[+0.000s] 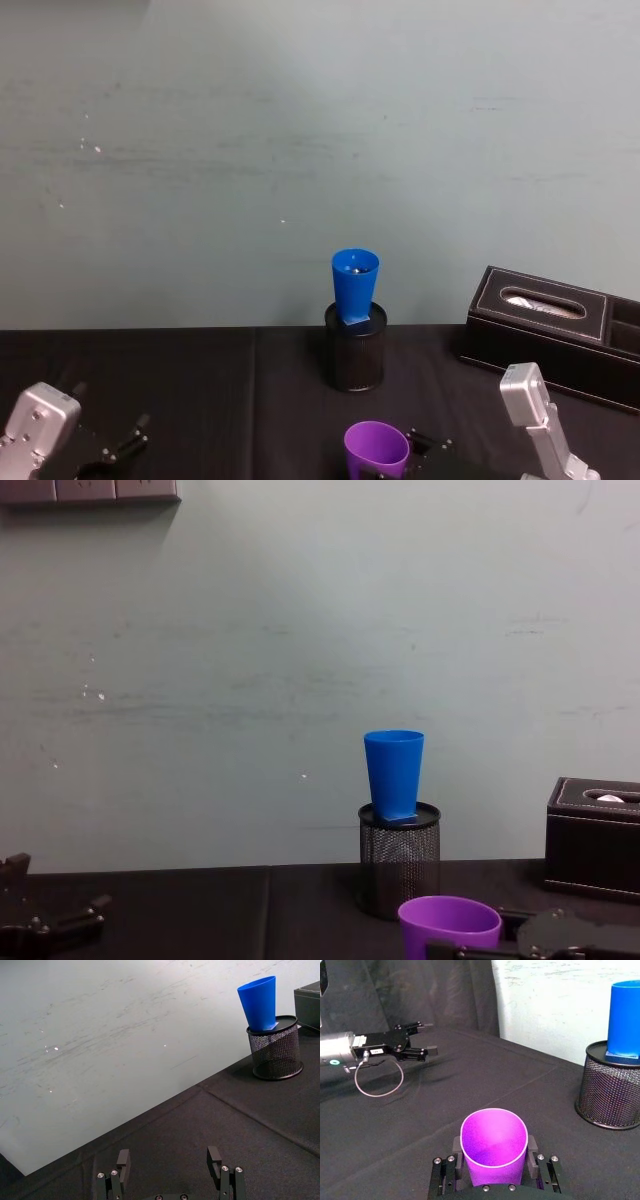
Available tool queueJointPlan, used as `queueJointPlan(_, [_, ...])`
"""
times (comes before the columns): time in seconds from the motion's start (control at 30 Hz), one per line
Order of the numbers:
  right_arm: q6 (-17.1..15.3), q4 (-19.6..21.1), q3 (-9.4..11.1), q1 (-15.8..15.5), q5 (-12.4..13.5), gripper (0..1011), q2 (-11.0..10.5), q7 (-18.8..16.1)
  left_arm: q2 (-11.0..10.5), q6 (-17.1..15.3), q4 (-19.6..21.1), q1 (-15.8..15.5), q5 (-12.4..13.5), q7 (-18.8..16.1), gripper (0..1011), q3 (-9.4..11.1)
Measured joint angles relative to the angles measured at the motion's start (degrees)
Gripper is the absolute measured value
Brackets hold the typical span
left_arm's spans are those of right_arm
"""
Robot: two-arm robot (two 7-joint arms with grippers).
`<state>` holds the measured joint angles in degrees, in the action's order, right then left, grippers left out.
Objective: Pick up one cup with a gripper and tap it against the other cup.
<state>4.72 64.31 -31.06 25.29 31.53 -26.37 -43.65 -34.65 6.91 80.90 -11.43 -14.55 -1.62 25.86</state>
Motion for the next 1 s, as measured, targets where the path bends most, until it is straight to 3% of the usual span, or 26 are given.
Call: queueJointPlan(1.0, [-0.75,-1.29,0.03,0.42,-0.96,726,0.78,-0.4,0.0,0.0,0.0,0.0,0.0,0.0,1005,0.0])
